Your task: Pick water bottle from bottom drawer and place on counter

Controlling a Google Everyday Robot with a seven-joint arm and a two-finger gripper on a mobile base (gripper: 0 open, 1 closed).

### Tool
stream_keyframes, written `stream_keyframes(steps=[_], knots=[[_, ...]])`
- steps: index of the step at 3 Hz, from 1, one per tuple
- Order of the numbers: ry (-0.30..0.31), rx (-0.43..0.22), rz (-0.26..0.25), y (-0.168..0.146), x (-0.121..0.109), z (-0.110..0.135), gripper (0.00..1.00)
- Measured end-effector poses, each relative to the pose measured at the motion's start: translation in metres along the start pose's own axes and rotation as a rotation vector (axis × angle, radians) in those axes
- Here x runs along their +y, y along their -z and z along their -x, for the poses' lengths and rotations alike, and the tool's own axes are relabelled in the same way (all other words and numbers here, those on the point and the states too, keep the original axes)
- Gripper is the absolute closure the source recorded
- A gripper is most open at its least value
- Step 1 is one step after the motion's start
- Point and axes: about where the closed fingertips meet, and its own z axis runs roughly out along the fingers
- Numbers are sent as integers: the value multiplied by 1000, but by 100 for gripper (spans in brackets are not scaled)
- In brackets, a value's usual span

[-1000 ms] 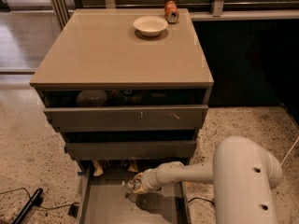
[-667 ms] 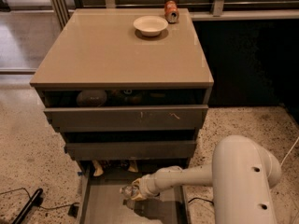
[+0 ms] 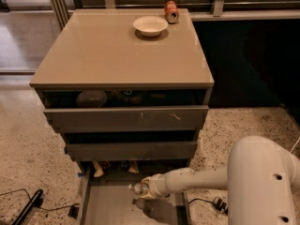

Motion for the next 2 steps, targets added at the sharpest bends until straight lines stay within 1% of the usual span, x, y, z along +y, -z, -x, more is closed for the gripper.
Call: stream_keyframes(steps=[1,2], knots=[[-46,30,-135,75,-8,-21,100],[-69,58,-254,141,-1,-31,100]])
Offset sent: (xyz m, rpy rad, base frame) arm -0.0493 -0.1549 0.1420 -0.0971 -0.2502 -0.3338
